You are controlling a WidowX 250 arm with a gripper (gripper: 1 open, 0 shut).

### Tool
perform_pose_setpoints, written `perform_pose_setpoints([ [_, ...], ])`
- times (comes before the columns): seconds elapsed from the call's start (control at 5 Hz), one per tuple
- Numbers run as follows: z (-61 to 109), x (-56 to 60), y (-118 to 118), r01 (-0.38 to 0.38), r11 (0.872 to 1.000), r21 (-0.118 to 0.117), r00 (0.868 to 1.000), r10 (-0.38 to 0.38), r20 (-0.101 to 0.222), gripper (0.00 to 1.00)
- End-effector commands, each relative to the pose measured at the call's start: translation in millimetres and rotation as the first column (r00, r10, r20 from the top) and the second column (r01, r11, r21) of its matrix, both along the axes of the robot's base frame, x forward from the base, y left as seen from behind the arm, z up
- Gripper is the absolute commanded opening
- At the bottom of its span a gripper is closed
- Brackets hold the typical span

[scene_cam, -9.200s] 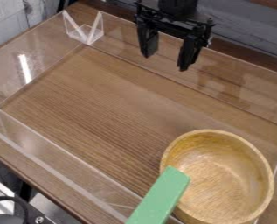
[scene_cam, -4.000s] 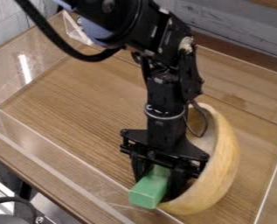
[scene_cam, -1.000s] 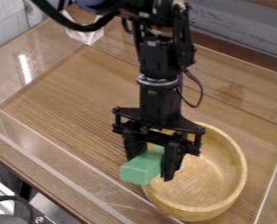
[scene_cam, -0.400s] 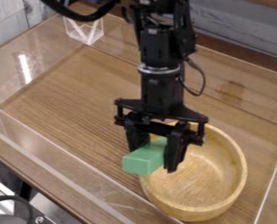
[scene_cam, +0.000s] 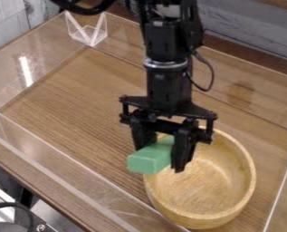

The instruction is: Put the green block in the brown bowl

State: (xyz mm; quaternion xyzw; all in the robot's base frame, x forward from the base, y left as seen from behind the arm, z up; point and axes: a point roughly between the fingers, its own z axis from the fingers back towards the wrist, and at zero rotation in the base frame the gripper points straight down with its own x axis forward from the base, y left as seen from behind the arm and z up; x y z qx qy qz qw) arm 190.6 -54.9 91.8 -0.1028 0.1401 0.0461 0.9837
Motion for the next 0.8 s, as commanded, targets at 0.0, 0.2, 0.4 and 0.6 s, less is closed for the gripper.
perform_pose_setpoints([
  [0.0, 18.5, 10.5, -0.4, 0.012, 1.000, -0.015, 0.997, -0.011, 0.079, 0.00],
  [0.2, 23.4, 12.2, 0.4, 0.019, 1.000, -0.019, 0.996, -0.017, 0.089, 0.00],
  [0.4, 27.6, 15.3, -0.8, 0.025, 0.999, -0.021, 0.995, -0.023, 0.101, 0.00],
  [0.6, 32.7, 17.2, -1.1, 0.029, 0.999, -0.024, 0.993, -0.027, 0.113, 0.00],
])
